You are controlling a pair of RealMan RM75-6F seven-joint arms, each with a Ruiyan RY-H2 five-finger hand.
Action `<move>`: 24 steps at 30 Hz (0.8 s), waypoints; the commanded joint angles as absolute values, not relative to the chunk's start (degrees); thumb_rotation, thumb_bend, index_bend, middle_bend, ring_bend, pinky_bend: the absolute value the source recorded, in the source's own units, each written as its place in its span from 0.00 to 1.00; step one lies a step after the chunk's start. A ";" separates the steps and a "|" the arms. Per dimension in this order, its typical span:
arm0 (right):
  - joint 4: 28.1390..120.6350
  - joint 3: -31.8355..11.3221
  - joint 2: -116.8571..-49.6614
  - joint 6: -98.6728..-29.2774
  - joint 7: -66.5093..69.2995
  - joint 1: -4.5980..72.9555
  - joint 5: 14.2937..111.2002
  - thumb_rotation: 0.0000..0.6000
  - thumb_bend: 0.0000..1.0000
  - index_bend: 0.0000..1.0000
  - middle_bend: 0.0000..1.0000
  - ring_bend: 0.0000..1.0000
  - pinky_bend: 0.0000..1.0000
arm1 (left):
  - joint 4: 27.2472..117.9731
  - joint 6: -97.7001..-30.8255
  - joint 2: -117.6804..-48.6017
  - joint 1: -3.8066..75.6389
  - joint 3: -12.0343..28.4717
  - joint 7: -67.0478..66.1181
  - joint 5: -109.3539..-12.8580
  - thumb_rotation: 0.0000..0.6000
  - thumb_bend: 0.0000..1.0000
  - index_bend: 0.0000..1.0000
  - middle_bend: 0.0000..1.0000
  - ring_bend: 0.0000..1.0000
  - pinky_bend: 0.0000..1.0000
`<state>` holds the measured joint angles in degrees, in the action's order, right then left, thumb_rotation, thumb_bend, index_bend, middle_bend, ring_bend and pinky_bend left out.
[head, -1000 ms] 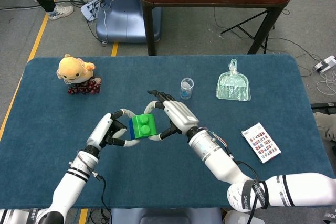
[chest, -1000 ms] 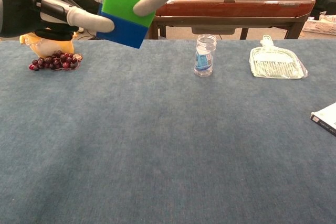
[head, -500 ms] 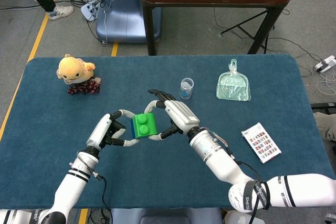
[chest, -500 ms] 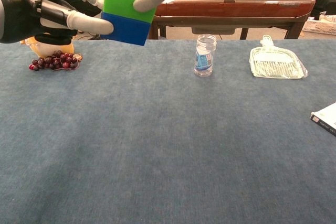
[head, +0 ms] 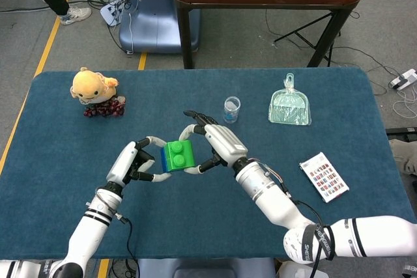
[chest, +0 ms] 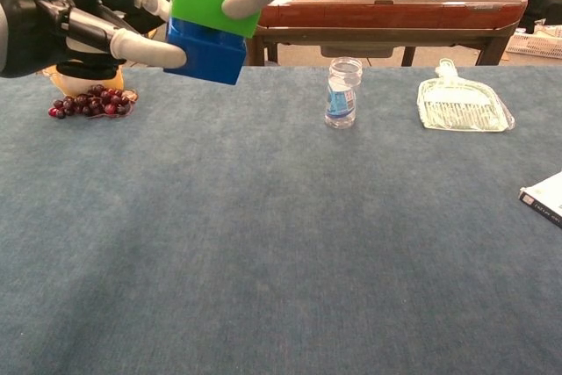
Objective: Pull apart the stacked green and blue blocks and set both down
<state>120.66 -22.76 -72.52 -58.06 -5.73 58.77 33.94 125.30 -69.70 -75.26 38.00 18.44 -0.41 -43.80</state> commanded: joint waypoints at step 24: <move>115.82 -16.17 -72.13 -59.55 -7.12 53.44 36.58 1.00 0.04 0.64 0.06 0.00 0.03 | 120.98 -72.56 -81.70 40.49 14.36 -13.70 -43.53 1.00 0.06 0.87 1.00 1.00 1.00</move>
<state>117.58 -17.86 -71.14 -59.71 -6.13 54.10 36.78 121.88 -71.85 -80.43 39.76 15.19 -11.59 -43.34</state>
